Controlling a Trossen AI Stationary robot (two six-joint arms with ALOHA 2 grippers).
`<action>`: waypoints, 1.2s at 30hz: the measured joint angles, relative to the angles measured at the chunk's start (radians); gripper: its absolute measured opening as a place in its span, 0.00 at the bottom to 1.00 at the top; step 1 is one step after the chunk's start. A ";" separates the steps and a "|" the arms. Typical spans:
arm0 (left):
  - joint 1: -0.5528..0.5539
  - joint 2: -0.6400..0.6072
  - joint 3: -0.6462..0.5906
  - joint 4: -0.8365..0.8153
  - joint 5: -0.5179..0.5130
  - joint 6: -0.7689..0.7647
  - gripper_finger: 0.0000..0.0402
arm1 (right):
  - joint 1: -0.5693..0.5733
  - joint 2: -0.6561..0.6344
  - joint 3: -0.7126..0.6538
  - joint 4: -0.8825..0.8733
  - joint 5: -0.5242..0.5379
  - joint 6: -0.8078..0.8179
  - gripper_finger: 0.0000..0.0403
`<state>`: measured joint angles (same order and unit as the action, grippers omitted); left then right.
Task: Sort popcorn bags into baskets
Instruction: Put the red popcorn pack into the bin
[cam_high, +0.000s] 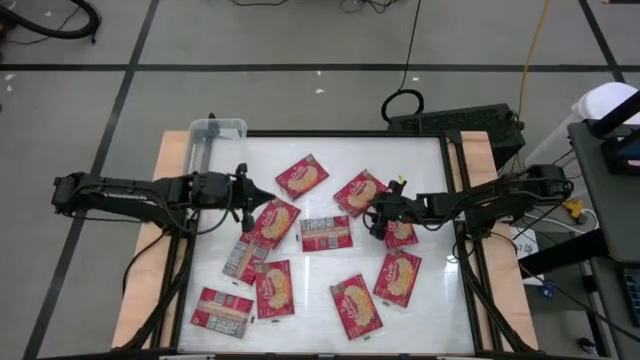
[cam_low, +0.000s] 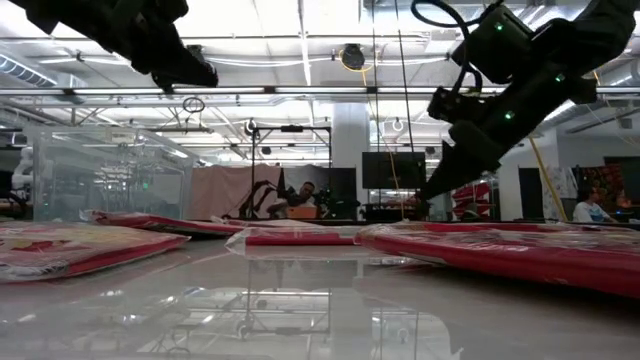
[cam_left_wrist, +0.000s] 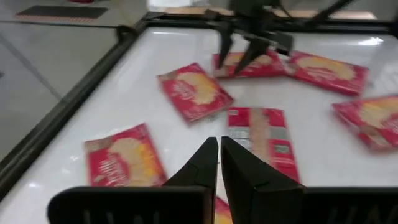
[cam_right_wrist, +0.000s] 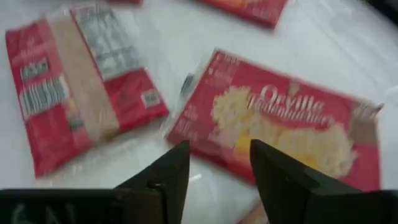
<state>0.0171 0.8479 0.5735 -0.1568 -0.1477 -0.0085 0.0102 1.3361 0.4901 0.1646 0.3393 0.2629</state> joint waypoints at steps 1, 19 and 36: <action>-0.014 0.007 -0.001 0.000 0.001 0.009 0.06 | 0.010 0.000 -0.006 0.002 -0.001 0.007 0.42; -0.086 0.296 -0.001 0.293 0.000 0.070 0.06 | -0.105 -0.067 0.135 -0.353 -0.028 -0.172 0.48; -0.071 0.374 0.000 0.340 -0.007 0.060 0.06 | -0.066 0.247 0.355 -0.404 -0.186 -0.544 0.48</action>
<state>-0.0544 1.2214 0.5739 0.1837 -0.1547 0.0514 -0.0554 1.5827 0.8447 -0.2390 0.1537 -0.2810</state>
